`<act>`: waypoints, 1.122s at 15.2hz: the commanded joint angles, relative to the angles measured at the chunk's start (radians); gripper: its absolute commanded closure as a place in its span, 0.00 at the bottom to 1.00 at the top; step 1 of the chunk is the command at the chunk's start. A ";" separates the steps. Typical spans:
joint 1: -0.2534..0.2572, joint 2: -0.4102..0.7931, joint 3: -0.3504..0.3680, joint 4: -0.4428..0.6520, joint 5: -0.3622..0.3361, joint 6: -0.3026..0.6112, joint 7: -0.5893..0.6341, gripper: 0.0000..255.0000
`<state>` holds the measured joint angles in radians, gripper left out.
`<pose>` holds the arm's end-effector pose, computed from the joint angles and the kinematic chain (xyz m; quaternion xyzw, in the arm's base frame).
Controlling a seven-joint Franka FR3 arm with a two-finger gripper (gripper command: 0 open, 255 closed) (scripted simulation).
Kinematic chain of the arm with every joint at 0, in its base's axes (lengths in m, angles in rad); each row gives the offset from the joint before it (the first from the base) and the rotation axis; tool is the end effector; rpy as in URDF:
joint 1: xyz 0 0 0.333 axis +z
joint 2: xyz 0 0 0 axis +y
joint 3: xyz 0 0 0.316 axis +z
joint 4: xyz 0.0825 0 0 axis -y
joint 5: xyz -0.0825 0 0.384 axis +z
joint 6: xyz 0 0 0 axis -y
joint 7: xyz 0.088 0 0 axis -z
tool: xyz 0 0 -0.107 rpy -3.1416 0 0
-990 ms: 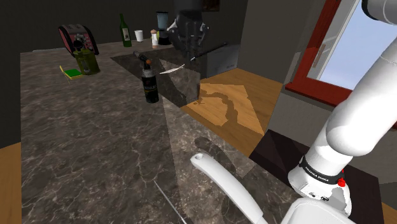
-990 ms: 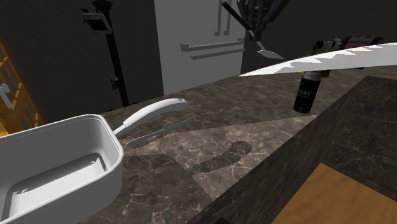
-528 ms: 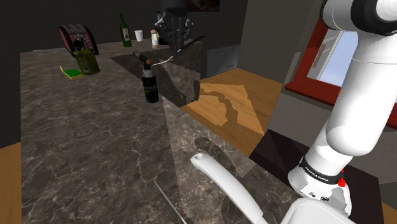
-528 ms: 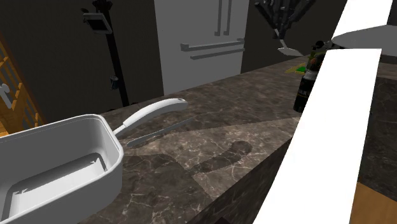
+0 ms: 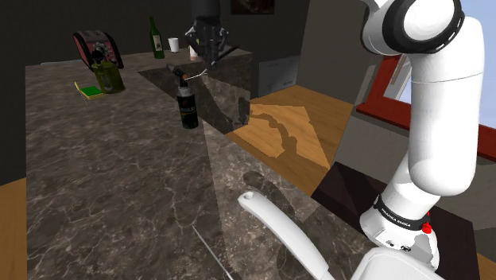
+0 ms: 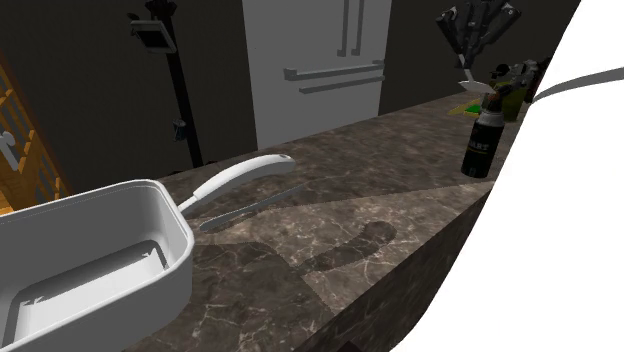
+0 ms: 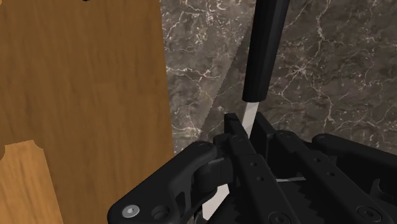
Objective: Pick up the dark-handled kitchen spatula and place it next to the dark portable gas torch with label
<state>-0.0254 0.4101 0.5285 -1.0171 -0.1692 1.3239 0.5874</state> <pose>0.6012 0.2091 0.6347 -0.9965 0.0762 0.0334 0.0021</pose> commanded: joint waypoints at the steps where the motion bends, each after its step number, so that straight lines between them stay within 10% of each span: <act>1: -0.014 -0.018 0.001 -0.052 0.009 0.035 -0.003 1.00; 17: -0.078 -0.104 -0.001 -0.396 0.052 0.298 -0.018 1.00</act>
<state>-0.1019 0.3076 0.5273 -1.3973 -0.1182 1.6076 0.5694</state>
